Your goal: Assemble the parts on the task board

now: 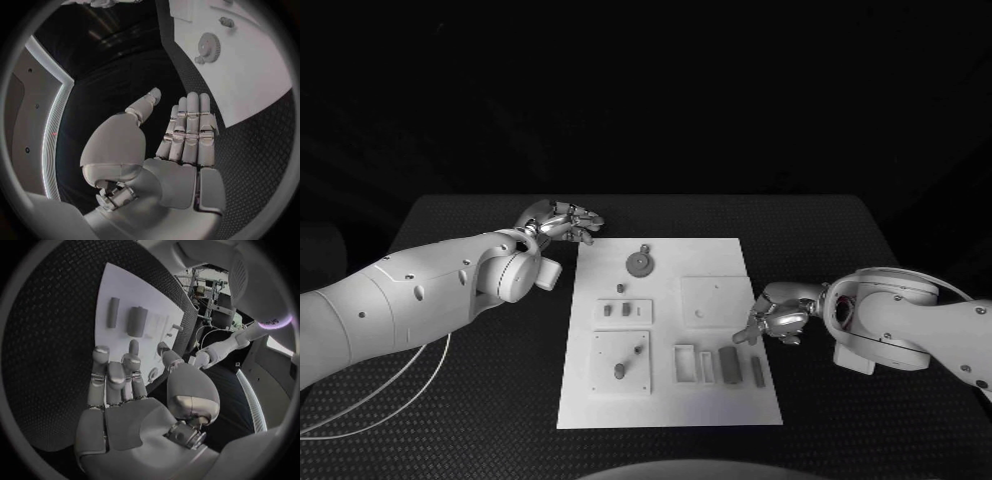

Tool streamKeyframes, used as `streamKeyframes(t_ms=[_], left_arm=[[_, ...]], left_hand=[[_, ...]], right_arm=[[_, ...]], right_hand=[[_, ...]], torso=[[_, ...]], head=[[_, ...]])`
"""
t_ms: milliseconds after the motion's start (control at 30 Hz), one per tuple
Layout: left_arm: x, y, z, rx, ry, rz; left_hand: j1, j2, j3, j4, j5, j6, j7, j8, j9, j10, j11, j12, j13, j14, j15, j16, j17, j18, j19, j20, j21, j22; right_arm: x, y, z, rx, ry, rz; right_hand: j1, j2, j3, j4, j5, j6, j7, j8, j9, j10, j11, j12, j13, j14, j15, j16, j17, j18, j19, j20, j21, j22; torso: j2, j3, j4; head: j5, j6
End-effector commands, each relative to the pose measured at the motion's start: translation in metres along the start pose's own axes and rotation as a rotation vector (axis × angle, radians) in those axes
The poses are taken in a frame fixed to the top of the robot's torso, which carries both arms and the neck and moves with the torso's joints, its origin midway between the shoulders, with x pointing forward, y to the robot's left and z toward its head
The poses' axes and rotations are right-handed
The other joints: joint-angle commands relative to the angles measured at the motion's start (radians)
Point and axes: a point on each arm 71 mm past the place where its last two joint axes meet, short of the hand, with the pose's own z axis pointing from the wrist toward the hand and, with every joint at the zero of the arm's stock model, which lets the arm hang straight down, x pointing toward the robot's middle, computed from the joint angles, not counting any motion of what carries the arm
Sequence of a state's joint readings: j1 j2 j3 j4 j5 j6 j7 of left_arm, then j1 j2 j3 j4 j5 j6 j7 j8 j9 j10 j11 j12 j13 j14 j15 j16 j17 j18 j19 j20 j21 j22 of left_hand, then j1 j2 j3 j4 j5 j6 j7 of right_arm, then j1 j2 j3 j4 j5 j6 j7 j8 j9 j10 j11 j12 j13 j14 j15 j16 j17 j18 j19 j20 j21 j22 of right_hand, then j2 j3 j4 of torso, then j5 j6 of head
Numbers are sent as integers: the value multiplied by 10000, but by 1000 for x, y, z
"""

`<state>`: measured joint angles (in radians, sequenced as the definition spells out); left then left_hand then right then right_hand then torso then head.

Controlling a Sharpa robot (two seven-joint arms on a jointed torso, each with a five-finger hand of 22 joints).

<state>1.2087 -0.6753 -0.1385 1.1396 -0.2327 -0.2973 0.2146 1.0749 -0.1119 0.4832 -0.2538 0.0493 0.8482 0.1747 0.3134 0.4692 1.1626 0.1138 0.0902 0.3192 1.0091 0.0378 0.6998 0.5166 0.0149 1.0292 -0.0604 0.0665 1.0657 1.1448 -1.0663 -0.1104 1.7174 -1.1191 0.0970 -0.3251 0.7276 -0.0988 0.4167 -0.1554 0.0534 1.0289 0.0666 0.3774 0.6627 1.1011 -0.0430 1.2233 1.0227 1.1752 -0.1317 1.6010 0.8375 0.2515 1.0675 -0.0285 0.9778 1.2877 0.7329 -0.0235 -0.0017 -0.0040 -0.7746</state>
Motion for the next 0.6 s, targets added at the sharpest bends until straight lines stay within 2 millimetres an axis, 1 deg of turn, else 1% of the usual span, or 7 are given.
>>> streamKeyframes(t_ms=[33, 133, 267, 333, 367, 500, 600], left_arm=[[4, -1, 0, 79, 204, -85], [4, -1, 0, 68, 240, -89], [6, -1, 0, 54, 276, -93], [7, -2, 0, 56, 313, -101], [7, -2, 0, 58, 320, -103], [8, -2, 0, 51, 344, -111], [8, -2, -1, 46, 364, -116]], left_hand=[[-67, 7, 2, 56, 11, 7, -91, 57, 15, 29, 2, 22, 9, 49, 18, -53, 13, -30, -33, 15, 37, 1], [-22, 28, 20, 31, 12, 8, -99, 57, 14, 19, 2, 11, 15, 49, 15, -61, 21, -24, -37, 10, 38, 3], [-23, 30, 17, 28, 11, 8, -97, 56, 14, 16, 4, 6, 19, 49, 16, -65, 26, -26, -37, 12, 39, 4], [-55, 17, -3, 38, 11, -2, -71, 49, 10, -28, 36, -24, 20, 52, 18, -74, 37, -29, -37, 14, 40, 5], [-64, 15, -8, 42, 11, -2, -63, 48, 9, -51, 49, -39, 18, 53, 19, -77, 40, -29, -39, 15, 40, 5], [-81, 8, -18, 47, 11, -3, -57, 46, 7, -77, 65, -57, 20, 52, 20, -85, 48, -30, -41, 16, 40, 6], [-87, 7, -21, 50, 11, -4, -56, 46, 7, -81, 68, -60, 22, 53, 20, -86, 49, -30, -41, 17, 40, 6]], right_arm=[[8, -2, 0, 698, 906, -94], [16, -2, 1, 857, 1233, -146], [22, 0, 5, 949, 1182, -247], [26, 0, 7, 1013, 1106, -255], [27, 0, 9, 1031, 1049, -275], [33, 3, 15, 1023, 960, -600], [36, 5, 19, 1020, 880, -698]], right_hand=[[-182, -84, 56, 139, -27, 125, -21, -81, -19, 112, -22, 47, 13, 327, -134, 69, 271, 103, 80, -93, 65, 4], [-336, -141, 179, 271, -26, 196, -46, -137, -38, 166, -48, 32, 19, 430, -163, 60, 421, 103, 118, -162, 60, 13], [-455, -171, 219, 334, -27, 193, -41, -193, -51, 162, -45, 10, 29, 394, -162, 51, 382, 103, 94, -179, 44, 27], [-484, -195, 238, 340, -27, 173, -33, -225, -59, 146, -38, -7, 31, 355, -155, 44, 337, 103, 74, -183, 35, 35], [-492, -204, 248, 341, -27, 162, -28, -240, -63, 138, -33, -15, 32, 343, -152, 41, 328, 103, 65, -184, 32, 38], [-459, -195, 311, 257, -27, 61, 15, -352, -93, 109, 7, -34, 54, 305, -121, 34, 329, 103, 30, -187, 27, 67], [-471, -194, 323, 211, -28, -25, 53, -438, -123, 98, 42, -30, 75, 299, -91, 32, 358, 103, 18, -181, 28, 85]], torso=[[-10, -16, 6], [3, -14, 21], [5, -28, 14], [5, -27, 19], [6, -32, 23], [10, -15, 29], [13, -8, 35]], head=[[-32, -61], [-59, -104], [-105, -114], [-113, -63], [-112, -64], [-76, -59], [-59, -117]])
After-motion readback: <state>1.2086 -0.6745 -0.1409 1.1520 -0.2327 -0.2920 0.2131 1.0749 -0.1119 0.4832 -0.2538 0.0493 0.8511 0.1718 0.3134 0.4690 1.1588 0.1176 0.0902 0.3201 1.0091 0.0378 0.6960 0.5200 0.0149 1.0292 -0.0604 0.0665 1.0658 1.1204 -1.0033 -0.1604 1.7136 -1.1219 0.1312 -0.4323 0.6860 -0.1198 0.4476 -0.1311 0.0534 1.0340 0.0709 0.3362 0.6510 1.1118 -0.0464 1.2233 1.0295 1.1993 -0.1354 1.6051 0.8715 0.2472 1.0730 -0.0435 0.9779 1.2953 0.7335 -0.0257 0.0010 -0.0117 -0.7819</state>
